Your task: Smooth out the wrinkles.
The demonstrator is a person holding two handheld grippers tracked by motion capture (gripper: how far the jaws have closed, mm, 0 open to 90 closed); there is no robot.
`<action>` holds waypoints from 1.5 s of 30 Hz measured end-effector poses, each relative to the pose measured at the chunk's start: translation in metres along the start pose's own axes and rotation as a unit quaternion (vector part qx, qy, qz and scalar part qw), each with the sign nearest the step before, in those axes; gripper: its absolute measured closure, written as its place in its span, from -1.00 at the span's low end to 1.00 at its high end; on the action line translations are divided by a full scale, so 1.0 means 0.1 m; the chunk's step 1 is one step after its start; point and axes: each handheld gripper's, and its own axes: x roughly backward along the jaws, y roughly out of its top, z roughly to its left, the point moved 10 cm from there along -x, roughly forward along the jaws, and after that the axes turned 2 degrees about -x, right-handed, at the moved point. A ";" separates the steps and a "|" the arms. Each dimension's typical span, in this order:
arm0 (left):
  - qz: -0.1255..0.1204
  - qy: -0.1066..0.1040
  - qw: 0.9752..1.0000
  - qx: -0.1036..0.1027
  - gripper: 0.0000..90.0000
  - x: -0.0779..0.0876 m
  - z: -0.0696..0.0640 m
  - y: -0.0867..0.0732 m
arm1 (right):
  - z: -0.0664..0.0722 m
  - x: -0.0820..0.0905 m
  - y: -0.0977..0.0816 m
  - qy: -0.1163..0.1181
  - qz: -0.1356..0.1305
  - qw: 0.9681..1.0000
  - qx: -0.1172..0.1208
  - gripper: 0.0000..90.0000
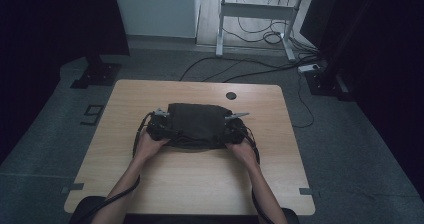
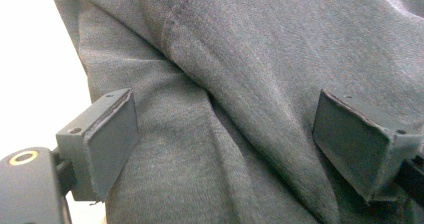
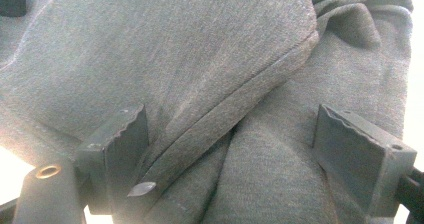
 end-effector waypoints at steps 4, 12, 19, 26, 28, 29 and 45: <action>0.003 0.000 1.000 -0.006 -0.75 0.05 -0.02 0.01 | 0.03 0.05 0.01 0.002 -0.001 1.000 0.001 -0.67; -0.010 -0.006 1.000 -0.026 -0.78 0.24 -0.10 0.05 | 0.16 0.23 0.04 0.015 -0.006 1.000 0.021 -0.70; -0.019 -0.003 0.998 -0.063 -0.93 0.43 -0.18 0.07 | 0.23 0.37 0.05 0.016 -0.009 0.999 0.038 -0.92; -0.026 0.006 0.995 -0.094 -1.00 0.60 -0.27 0.05 | 0.30 0.54 0.04 0.016 -0.015 0.998 0.055 -1.00; -0.031 0.007 0.994 -0.103 -1.00 0.70 -0.30 0.05 | 0.31 0.61 0.03 0.014 -0.016 0.998 0.061 -1.00; -0.031 0.007 0.994 -0.103 -1.00 0.70 -0.30 0.05 | 0.31 0.61 0.03 0.014 -0.016 0.998 0.061 -1.00; -0.034 0.023 0.993 -0.115 -1.00 1.07 -0.30 -0.34 | 0.29 1.11 -0.28 -0.011 -0.027 0.995 0.090 -1.00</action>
